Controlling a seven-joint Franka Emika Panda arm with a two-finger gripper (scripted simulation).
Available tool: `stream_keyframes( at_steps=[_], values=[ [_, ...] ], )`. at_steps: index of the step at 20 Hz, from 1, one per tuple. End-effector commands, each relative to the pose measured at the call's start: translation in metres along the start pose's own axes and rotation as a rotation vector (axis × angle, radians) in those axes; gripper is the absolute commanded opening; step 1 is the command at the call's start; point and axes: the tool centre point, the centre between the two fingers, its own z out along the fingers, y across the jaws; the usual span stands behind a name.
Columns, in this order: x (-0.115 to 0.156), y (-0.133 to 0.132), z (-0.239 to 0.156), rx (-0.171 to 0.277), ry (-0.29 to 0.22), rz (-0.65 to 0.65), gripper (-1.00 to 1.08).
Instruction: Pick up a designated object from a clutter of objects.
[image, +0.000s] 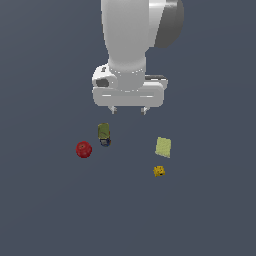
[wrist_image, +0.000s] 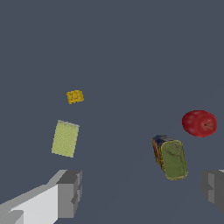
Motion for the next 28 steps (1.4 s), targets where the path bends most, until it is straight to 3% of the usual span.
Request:
stream_keyframes(
  at_steps=[1,16,28],
  values=[
    [0.0,0.0,0.0,0.0,0.0,0.0,1.0],
    [0.004,-0.001,0.012,0.004,-0.013,-0.012,1.0],
    [0.018,-0.013,0.029,0.0,-0.011,0.12,1.0]
  ],
)
